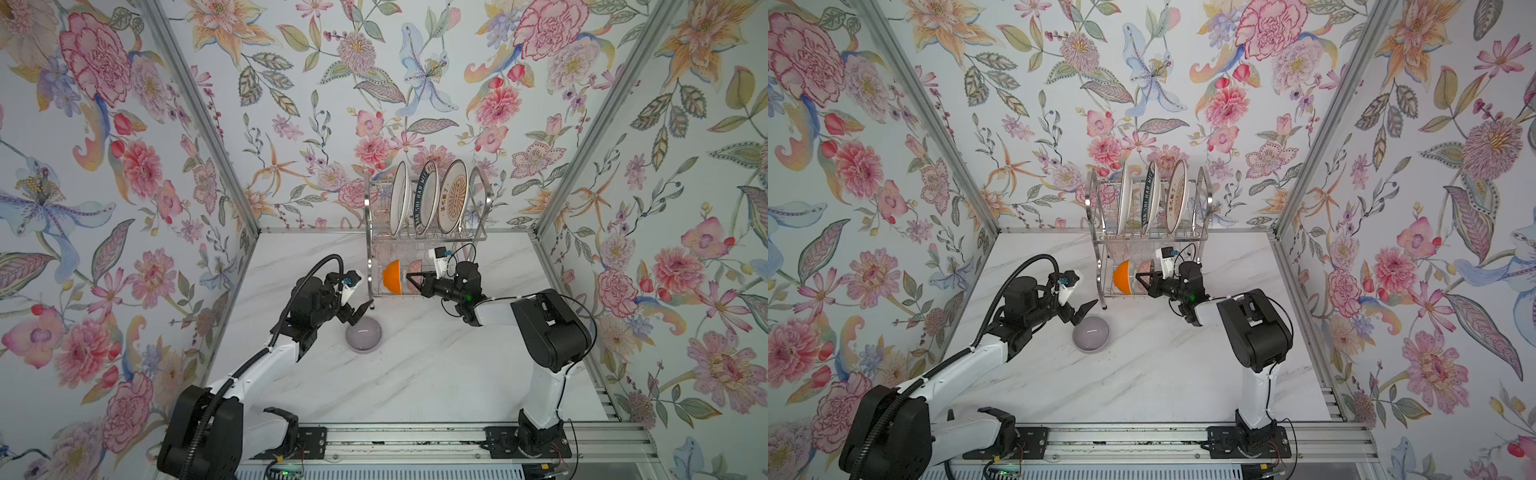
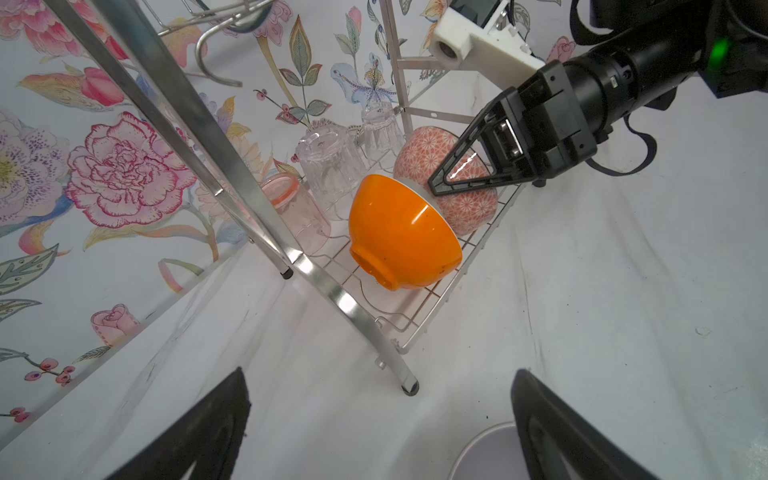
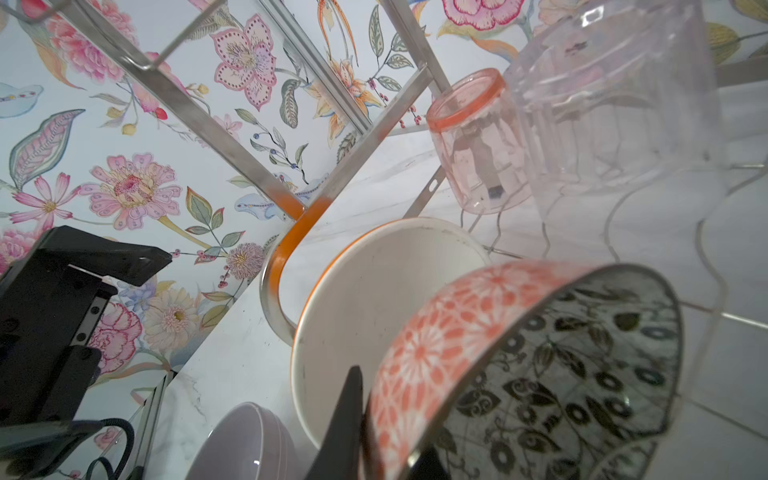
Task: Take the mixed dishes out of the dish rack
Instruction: 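Close the right gripper on the pink floral bowl's rim, then pull the floral bowl from the rack while the left arm draws back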
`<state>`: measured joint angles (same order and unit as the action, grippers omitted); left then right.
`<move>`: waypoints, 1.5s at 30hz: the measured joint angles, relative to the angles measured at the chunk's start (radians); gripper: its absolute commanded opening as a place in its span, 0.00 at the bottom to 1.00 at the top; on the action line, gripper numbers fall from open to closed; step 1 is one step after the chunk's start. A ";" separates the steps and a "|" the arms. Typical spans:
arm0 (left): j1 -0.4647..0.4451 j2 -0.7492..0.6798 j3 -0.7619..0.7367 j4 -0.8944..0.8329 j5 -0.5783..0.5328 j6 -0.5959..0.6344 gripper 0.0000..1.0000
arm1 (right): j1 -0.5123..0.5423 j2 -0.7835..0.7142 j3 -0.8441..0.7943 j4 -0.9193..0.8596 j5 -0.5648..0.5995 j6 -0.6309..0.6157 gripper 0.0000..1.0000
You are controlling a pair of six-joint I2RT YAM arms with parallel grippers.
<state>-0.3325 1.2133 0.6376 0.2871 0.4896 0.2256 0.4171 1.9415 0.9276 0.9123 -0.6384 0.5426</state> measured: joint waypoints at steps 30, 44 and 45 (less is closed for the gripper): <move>0.000 -0.008 0.014 -0.025 -0.007 0.003 0.99 | -0.046 0.071 -0.022 0.276 -0.103 0.214 0.00; 0.000 -0.023 0.015 -0.024 -0.007 0.003 0.99 | -0.045 0.067 -0.072 0.406 -0.111 0.233 0.00; 0.000 -0.023 0.015 -0.024 -0.007 0.003 0.99 | -0.045 0.066 -0.076 0.417 -0.113 0.233 0.00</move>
<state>-0.3325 1.1904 0.6529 0.2630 0.4828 0.2283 0.3725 2.0079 0.8520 1.3293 -0.7513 0.7753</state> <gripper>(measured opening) 0.994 0.114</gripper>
